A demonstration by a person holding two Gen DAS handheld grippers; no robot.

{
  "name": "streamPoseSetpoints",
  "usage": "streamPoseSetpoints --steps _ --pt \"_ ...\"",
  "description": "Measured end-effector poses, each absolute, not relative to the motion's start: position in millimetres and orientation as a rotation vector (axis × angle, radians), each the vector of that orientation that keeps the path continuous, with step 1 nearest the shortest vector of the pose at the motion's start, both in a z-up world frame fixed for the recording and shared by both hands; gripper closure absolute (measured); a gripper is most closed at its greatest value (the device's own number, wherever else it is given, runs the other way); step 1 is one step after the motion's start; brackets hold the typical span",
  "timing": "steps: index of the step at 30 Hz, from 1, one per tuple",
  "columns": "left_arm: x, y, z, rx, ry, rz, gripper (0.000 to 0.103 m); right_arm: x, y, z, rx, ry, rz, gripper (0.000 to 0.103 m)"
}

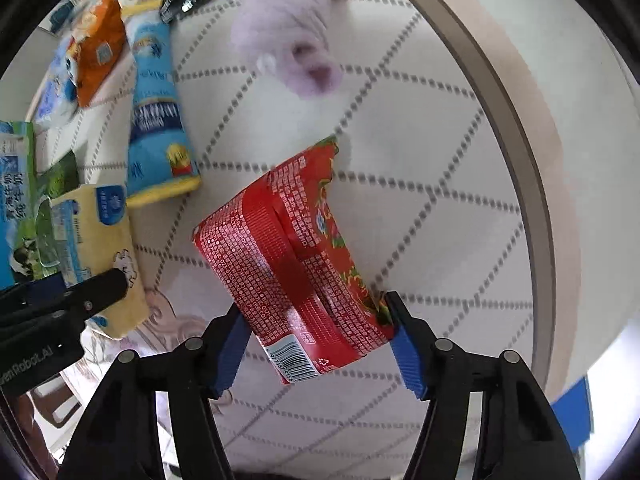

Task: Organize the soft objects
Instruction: 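Grasp the yellow milk carton with the left tool while the right tool grasps the red snack bag, then carry both items into the cardboard box and open both tools to release them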

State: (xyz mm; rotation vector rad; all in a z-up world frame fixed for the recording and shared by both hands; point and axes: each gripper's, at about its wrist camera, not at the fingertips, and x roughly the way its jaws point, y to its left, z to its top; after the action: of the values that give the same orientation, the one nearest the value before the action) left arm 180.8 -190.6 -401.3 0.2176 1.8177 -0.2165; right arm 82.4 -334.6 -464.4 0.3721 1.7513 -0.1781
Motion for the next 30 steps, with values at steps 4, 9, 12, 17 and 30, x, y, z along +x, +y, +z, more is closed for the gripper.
streamPoseSetpoints --steps 4,9,12,17,30 --pt "161.9 -183.1 -399.0 0.204 1.816 -0.21 0.042 79.1 -320.0 -462.1 0.316 1.753 -0.135 0.024" --pt "144.0 -171.0 -403.8 0.192 1.82 -0.193 0.042 84.3 -291.3 -455.0 0.101 1.697 -0.096 0.017" --pt "135.8 -168.6 -403.8 0.183 1.819 -0.183 0.042 89.2 -279.3 -472.3 0.079 1.723 -0.076 0.025" --pt "117.4 -159.2 -390.1 0.173 1.802 -0.173 0.042 89.5 -273.1 -486.0 0.206 1.747 -0.088 0.056" --pt "141.7 -96.1 -241.6 -0.026 1.542 -0.166 0.042 107.3 -253.1 -344.9 0.423 1.564 0.075 0.057"
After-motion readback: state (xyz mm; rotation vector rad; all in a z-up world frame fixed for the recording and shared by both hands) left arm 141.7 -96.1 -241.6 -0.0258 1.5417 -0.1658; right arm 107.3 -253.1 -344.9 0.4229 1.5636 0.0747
